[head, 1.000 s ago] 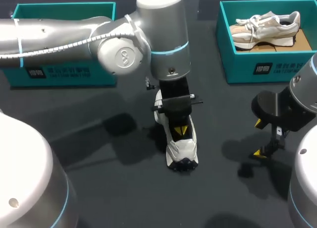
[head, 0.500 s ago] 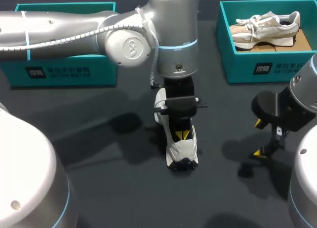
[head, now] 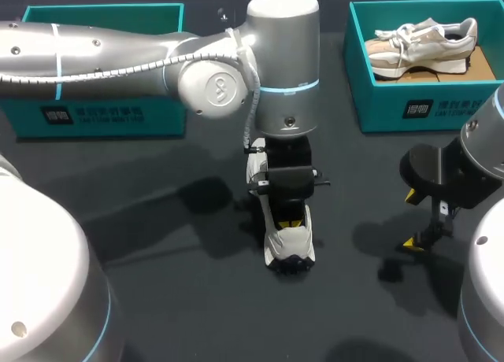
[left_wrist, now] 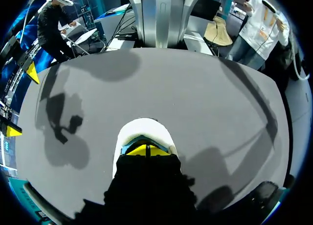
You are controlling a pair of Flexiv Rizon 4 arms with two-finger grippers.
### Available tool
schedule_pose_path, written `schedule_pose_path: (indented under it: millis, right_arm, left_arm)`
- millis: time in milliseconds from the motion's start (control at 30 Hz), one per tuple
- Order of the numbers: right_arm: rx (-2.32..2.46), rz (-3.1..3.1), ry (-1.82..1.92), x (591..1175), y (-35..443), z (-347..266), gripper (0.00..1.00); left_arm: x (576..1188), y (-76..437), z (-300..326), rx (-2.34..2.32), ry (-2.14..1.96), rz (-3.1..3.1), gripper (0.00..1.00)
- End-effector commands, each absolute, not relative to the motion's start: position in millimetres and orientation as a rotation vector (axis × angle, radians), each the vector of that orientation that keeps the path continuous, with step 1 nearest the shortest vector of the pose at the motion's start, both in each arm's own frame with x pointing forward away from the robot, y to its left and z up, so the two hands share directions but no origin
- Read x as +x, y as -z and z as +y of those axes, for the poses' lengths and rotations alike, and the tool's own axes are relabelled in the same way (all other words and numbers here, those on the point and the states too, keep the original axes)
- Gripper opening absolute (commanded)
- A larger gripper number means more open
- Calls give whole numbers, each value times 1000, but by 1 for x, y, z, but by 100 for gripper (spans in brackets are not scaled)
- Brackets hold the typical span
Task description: Take the shoe out of the shoebox, open the shoe tongue, remove and reinsert the insole, then place the shoe into the shoebox
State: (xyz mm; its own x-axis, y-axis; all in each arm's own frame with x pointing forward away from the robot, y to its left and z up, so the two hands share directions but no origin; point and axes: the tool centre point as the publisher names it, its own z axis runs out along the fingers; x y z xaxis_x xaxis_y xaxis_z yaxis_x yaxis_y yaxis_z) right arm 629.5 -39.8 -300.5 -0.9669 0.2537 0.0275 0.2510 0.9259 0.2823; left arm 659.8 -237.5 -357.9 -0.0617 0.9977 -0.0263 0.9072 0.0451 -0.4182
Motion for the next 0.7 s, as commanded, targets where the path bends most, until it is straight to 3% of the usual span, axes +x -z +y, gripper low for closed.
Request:
schedule_pose_path:
  millis: [33,700]
  right_arm:
    - [402,3069,-448,627,301,-40,100]
    - [402,3069,-448,627,301,-40,100]
  left_arm:
    - [658,376,-241,-1940,-478,-2050,0]
    - [687,445,-229,-2067,-336,-2123,0]
